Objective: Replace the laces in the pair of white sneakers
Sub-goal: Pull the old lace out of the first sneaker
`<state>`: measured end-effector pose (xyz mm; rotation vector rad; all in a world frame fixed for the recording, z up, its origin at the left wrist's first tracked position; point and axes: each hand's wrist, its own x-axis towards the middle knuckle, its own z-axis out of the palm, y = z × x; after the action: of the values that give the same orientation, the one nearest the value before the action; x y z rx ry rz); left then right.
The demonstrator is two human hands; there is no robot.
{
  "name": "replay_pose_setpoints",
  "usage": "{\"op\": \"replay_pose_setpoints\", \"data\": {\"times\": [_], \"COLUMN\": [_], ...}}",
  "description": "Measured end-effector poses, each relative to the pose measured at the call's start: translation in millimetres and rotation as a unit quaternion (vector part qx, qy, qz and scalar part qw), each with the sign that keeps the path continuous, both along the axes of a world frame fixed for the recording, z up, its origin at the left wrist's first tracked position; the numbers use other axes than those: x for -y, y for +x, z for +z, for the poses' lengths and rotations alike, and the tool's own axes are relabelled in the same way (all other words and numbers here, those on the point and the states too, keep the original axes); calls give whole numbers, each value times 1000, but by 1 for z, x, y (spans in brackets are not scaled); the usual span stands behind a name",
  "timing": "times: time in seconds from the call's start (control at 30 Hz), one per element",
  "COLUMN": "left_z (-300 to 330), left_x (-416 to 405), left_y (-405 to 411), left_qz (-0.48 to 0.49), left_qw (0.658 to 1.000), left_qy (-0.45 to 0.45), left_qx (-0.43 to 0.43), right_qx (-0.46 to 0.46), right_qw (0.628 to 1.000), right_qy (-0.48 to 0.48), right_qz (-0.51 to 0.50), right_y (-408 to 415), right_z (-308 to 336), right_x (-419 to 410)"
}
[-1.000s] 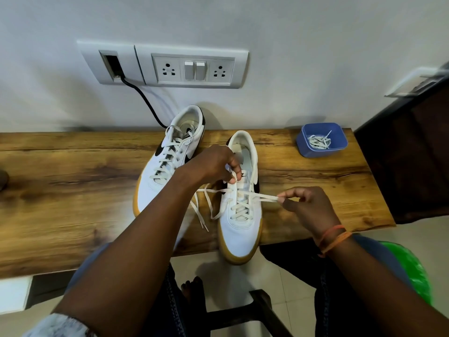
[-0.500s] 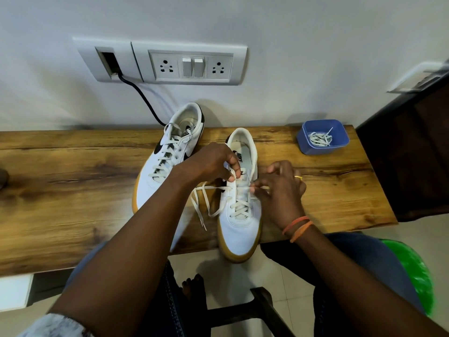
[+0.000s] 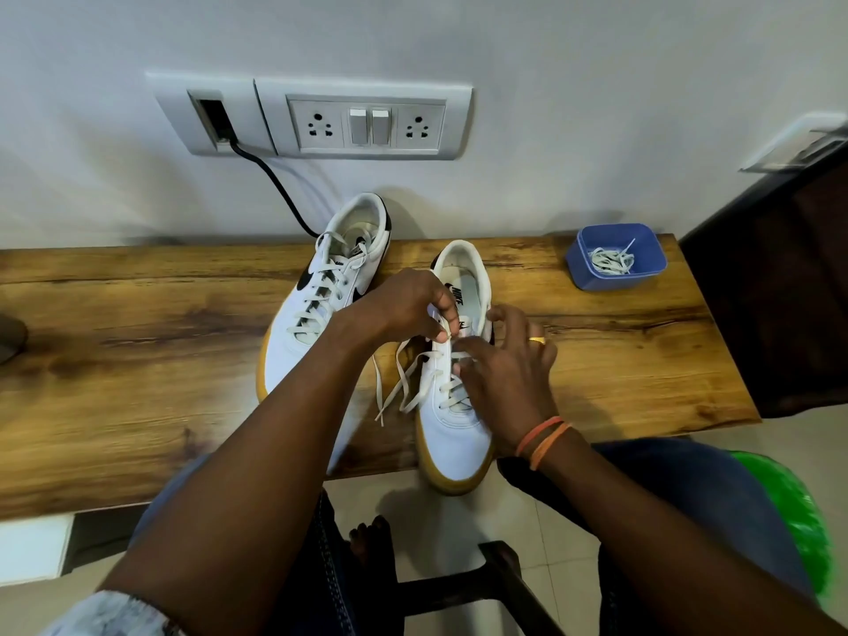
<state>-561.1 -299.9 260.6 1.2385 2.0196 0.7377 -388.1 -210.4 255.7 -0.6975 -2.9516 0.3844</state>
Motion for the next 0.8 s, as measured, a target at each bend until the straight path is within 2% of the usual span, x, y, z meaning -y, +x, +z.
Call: {"op": "replay_pose_setpoints", "data": {"times": [0.1,0.2,0.4,0.5,0.63,0.8], "left_z": [1,3,3,3,4,3], "left_x": [-1,0,1,-1,-1,0], "left_y": [0,0,0,0,1,0], "left_qz": [2,5,15,15,15,10], "left_qw": [1000,1000,1000,1000,1000,1000], "left_qy": [-1,-1,-5,-7,-10,-2], "left_qx": [-6,2,19,13,13,11], "right_qx": [9,-30,-15,0,-15,5], "right_qw": [999,994,970,983,1000,1000], "right_qy": [-35,-100,-189,-128,-25,5], "right_qz": [-19,-32,-153,-135,-10,9], "right_y": [-2,-3,9,9,0,-5], "right_z": [-7,5,24,26,16,-2], "right_x": [-4,-24,-79,-68,-27,-8]}}
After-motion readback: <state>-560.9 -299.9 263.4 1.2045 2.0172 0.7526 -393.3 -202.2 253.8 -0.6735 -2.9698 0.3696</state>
